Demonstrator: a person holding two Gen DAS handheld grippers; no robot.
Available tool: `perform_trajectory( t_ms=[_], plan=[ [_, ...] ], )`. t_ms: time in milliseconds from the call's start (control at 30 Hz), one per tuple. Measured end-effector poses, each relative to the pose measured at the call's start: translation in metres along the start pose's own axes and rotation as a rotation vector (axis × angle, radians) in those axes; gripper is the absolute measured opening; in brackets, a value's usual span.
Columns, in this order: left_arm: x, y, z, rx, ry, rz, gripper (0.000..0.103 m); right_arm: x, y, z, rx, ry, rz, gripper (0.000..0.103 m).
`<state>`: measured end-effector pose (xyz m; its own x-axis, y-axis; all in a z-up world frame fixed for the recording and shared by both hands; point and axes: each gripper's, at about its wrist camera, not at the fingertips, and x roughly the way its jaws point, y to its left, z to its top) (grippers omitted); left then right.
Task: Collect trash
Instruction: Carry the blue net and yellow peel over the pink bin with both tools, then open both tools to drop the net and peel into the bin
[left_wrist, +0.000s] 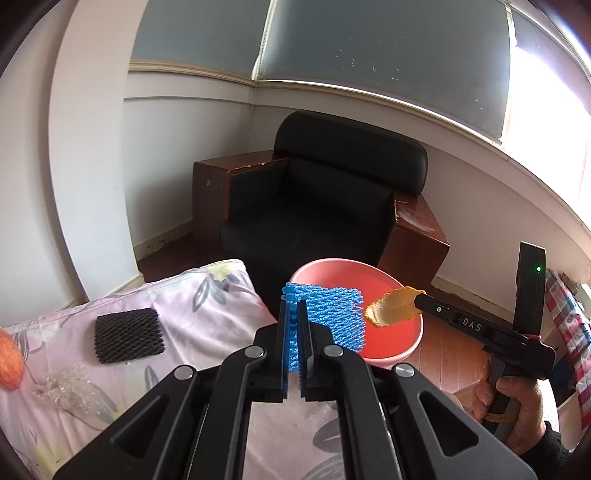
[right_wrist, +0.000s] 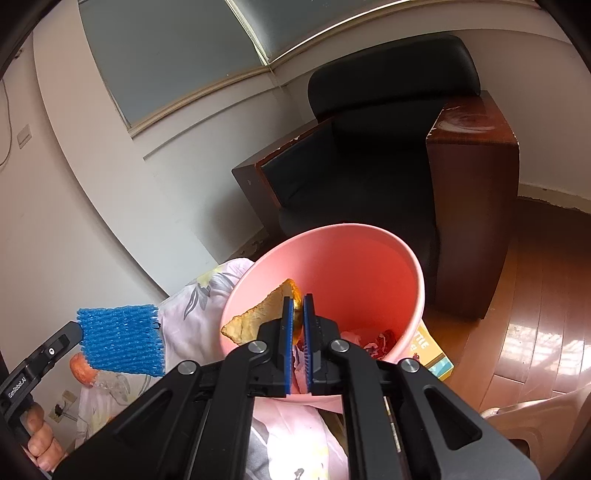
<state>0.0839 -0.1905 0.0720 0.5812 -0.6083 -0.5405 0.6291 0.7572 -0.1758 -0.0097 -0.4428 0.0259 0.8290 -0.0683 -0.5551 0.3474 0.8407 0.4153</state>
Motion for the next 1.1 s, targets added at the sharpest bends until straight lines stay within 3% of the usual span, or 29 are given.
perform_trajectory(
  t_ms=[467,1100],
  plan=[
    [0.049,-0.04,0.008,0.062,0.047,-0.018,0.003,0.004,-0.027,0.004,0.023,-0.011,-0.024,0.006],
    [0.08,-0.057,0.008,0.088,0.079,-0.017,0.004,0.01,-0.035,0.007,0.015,-0.021,-0.088,0.006]
  ],
)
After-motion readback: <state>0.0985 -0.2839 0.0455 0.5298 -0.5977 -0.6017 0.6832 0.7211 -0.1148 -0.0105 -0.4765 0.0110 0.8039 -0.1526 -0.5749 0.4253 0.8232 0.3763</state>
